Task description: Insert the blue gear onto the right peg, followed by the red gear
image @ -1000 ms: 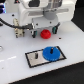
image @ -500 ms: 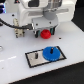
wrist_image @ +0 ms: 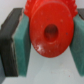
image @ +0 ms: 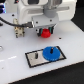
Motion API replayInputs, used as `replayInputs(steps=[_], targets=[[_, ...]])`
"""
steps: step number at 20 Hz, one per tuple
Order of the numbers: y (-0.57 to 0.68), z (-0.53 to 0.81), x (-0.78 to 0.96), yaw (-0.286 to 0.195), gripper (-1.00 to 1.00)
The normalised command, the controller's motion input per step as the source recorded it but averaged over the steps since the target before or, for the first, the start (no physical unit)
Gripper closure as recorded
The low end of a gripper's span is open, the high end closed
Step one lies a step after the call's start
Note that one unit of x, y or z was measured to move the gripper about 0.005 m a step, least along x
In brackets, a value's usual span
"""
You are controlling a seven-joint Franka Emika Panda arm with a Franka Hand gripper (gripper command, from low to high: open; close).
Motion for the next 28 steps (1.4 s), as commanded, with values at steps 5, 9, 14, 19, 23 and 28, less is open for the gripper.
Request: replayInputs(steps=[5,9,14,19,23,28], targets=[[-0.22,0.40,0.49,0.000,1.00],[-0.13,0.44,0.52,0.000,1.00],[-0.17,0.42,0.62,0.000,1.00],[-0.10,0.40,0.66,0.000,1.00],[-0.04,0.31,0.66,0.000,1.00],[-0.03,0.21,0.71,0.000,1.00]])
